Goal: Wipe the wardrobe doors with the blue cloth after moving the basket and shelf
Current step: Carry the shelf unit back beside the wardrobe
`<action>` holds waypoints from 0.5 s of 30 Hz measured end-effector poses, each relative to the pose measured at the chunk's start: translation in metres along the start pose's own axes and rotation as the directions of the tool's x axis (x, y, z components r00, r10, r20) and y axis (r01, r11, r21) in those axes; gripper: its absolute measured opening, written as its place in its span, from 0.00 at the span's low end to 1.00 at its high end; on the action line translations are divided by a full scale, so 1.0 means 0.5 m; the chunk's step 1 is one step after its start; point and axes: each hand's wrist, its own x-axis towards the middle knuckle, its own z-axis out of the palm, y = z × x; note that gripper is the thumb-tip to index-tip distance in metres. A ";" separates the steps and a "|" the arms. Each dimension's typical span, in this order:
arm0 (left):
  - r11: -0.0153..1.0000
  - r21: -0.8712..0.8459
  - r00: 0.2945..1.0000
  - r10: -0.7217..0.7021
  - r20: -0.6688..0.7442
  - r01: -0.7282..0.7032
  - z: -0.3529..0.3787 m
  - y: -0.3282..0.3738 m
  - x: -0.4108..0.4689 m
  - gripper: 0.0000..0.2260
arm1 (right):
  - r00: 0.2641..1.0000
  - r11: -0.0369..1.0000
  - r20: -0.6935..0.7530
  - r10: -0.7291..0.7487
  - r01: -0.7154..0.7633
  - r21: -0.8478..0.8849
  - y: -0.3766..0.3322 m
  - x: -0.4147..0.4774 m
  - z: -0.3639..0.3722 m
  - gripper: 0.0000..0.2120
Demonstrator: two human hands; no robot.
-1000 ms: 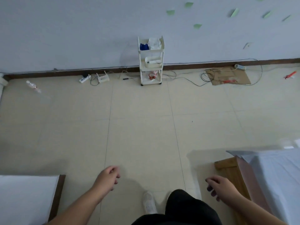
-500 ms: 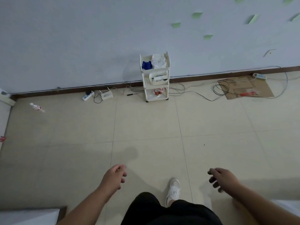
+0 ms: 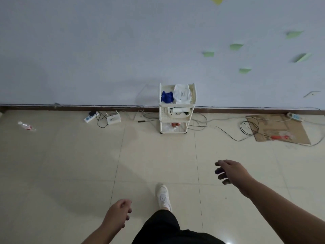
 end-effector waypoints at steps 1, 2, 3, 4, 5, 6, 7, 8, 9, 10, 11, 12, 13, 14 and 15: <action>1.000 0.007 1.000 0.017 0.009 -0.017 -0.006 0.051 0.025 0.08 | 1.000 1.000 -0.006 0.018 -0.018 -0.014 -0.016 0.018 -0.002 0.10; 0.999 0.018 0.999 0.034 0.023 -0.034 -0.013 0.103 0.048 0.09 | 0.999 0.999 -0.014 0.037 -0.037 -0.031 -0.026 0.035 -0.006 0.10; 0.998 0.034 0.998 0.054 0.041 -0.055 -0.021 0.159 0.071 0.09 | 0.998 0.997 -0.024 0.054 -0.055 -0.046 -0.032 0.051 -0.012 0.10; 0.996 0.050 0.996 0.075 0.057 -0.077 -0.032 0.215 0.091 0.09 | 0.997 0.996 -0.034 0.072 -0.074 -0.059 -0.034 0.064 -0.018 0.10; 0.993 0.063 0.993 0.097 0.067 -0.101 -0.042 0.272 0.111 0.09 | 0.994 0.993 -0.044 0.096 -0.099 -0.072 -0.032 0.075 -0.025 0.09; 0.989 0.075 0.990 0.121 0.072 -0.127 -0.052 0.329 0.132 0.09 | 0.991 0.988 -0.054 0.126 -0.130 -0.082 -0.028 0.085 -0.032 0.09; 0.984 0.086 0.986 0.147 0.076 -0.153 -0.060 0.383 0.151 0.09 | 0.985 0.983 -0.063 0.158 -0.163 -0.087 -0.024 0.094 -0.040 0.09; 0.980 0.092 0.982 0.171 0.076 -0.177 -0.067 0.435 0.171 0.09 | 0.980 0.977 -0.070 0.188 -0.194 -0.090 -0.019 0.105 -0.048 0.09; 0.976 0.091 0.979 0.190 0.072 -0.196 -0.071 0.483 0.192 0.09 | 0.973 0.971 -0.076 0.217 -0.223 -0.091 -0.016 0.118 -0.056 0.09; 0.974 0.083 0.976 0.205 0.067 -0.210 -0.072 0.528 0.212 0.09 | 0.967 0.964 -0.080 0.243 -0.250 -0.090 -0.014 0.133 -0.064 0.10; 0.972 0.079 0.974 0.216 0.062 -0.220 -0.072 0.568 0.233 0.09 | 0.960 0.957 -0.084 0.269 -0.276 -0.091 -0.015 0.151 -0.072 0.10; 0.971 0.079 0.973 0.221 0.059 -0.226 -0.069 0.604 0.253 0.09 | 0.952 0.949 -0.088 0.293 -0.301 -0.090 -0.020 0.172 -0.080 0.10; 0.971 0.081 0.974 0.221 0.057 -0.225 -0.064 0.633 0.272 0.09 | 0.945 0.942 -0.090 0.315 -0.323 -0.087 -0.028 0.195 -0.088 0.10; 0.972 0.084 0.975 0.215 0.057 -0.220 -0.057 0.658 0.291 0.09 | 0.940 0.938 -0.089 0.330 -0.337 -0.083 -0.039 0.221 -0.097 0.10; 0.974 0.092 0.977 0.205 0.058 -0.210 -0.049 0.680 0.309 0.09 | 0.937 0.935 -0.086 0.338 -0.345 -0.081 -0.052 0.252 -0.105 0.10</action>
